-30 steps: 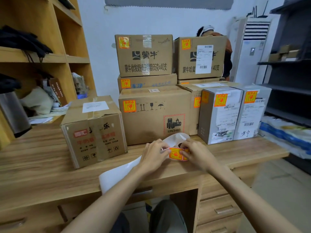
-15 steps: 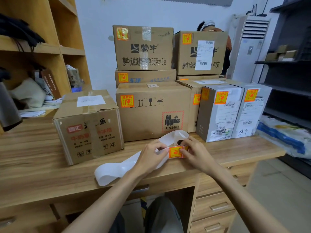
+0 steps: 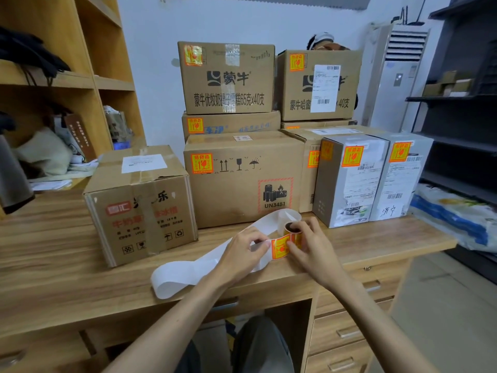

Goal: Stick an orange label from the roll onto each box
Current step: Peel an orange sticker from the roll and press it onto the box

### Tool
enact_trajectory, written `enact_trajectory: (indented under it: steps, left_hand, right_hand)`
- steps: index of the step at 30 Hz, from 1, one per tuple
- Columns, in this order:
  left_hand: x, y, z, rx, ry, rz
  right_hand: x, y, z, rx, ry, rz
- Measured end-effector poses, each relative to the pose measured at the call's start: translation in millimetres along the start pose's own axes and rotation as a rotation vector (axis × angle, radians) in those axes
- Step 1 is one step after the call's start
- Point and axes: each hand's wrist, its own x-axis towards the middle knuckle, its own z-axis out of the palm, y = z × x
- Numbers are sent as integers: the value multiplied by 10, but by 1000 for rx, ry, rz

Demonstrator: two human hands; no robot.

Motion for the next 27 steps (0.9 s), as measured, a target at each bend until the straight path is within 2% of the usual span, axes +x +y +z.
enact_trajectory:
  steps: [4,15,27]
  left_hand:
    - [5,3,-9,-26,8,14]
    - [0,-7,-16,-89,-17,61]
    - [-3,-9,-27,-123,-13,80]
  right_hand:
    - [-120,-136,23,-116,104,-63]
    - [-112,-309,216,-107,21,34]
    - [-81,-311,263,-183,48,44]
